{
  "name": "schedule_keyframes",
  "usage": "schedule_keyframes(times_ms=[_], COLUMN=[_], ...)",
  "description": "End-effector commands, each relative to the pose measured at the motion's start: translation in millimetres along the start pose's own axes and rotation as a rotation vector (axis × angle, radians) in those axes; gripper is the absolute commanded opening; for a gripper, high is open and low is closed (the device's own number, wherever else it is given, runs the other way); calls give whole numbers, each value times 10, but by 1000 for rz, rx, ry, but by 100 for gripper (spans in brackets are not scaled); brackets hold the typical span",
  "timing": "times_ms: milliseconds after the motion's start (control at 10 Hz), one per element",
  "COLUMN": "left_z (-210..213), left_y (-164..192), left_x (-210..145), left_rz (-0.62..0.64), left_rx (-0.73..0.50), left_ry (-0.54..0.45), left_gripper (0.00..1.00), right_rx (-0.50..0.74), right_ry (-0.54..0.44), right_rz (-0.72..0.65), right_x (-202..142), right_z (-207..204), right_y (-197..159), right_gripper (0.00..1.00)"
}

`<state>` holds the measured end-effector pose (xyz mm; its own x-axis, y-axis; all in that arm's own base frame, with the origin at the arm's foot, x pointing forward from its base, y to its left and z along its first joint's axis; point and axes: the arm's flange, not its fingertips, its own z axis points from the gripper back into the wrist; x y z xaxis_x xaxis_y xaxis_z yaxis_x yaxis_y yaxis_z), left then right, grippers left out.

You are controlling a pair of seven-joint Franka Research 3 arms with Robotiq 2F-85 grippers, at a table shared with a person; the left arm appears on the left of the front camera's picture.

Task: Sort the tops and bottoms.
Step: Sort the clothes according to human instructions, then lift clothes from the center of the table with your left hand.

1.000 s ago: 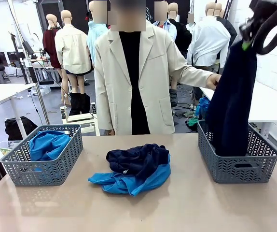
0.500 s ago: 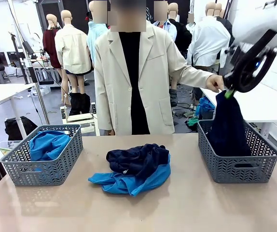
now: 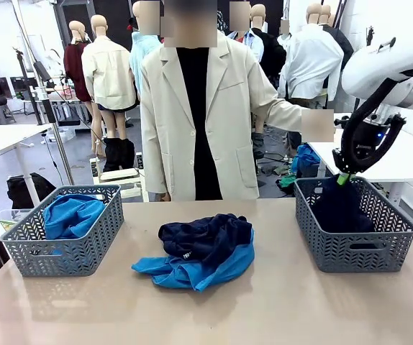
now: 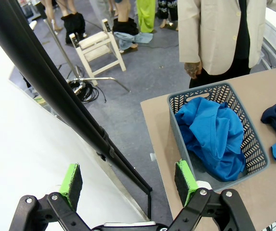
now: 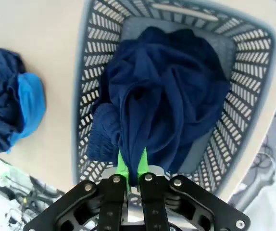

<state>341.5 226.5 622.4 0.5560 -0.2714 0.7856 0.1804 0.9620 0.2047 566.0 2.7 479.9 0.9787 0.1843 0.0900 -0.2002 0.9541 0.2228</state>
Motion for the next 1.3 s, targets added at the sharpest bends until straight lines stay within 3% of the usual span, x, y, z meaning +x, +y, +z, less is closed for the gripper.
schedule_keyframes(times_ms=[0, 300, 900, 1000, 1200], left_z=[11, 11, 11, 11, 11], left_y=[11, 11, 11, 11, 11], left_x=[16, 16, 16, 16, 16], left_rz=[8, 8, 8, 8, 8], left_rx=[2, 2, 2, 2, 2], left_ry=[18, 18, 18, 18, 18], left_gripper=[100, 100, 100, 100, 100], right_rx=[-65, -105, -226, -158, -158], right_ry=[-63, -130, -249, -237, -237], right_rz=[3, 89, 181, 154, 154], right_x=[-151, -354, -716, -641, -641], right_z=[283, 578, 1512, 1396, 1396], right_y=[144, 264, 525, 463, 463], right_gripper=[44, 100, 100, 100, 100])
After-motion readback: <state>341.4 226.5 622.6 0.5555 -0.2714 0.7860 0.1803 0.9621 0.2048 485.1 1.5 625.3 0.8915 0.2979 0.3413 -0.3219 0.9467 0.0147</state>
